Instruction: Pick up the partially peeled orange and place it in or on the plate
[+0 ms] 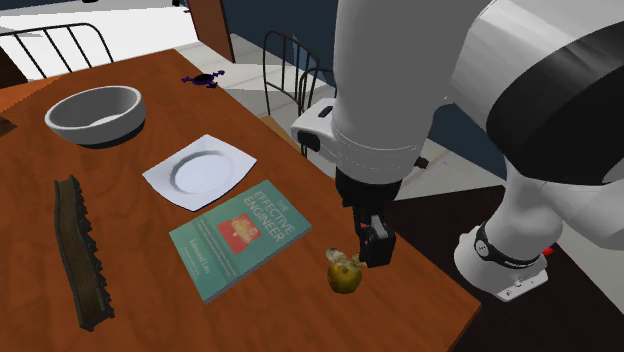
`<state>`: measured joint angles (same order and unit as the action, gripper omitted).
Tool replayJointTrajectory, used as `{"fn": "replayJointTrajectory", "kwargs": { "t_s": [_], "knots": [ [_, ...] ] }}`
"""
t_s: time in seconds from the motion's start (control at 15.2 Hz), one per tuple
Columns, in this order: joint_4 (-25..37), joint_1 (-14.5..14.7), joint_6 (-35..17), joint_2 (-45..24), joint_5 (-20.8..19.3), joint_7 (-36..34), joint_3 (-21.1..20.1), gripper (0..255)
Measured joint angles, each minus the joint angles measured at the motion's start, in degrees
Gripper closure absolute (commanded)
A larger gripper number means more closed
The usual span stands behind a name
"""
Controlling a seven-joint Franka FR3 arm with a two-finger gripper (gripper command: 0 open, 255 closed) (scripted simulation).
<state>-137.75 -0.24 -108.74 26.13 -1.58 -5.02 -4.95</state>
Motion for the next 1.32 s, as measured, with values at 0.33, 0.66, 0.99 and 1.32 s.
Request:
{"fn": "replayJointTrajectory", "kwargs": {
  "t_s": [0.33,0.66,0.99,1.32],
  "knots": [
    [-2.35,-0.08,-4.31,-1.83,-0.36,-0.05,-0.10,0],
    [-4.45,-0.19,-7.09,-2.49,-0.51,-0.04,-0.03,0],
    [-4.55,-0.19,-7.27,-2.55,-0.52,-0.05,-0.03,255],
    [-4.55,-0.19,-7.27,-2.55,-0.52,-0.05,-0.03,255]
  ]
}}
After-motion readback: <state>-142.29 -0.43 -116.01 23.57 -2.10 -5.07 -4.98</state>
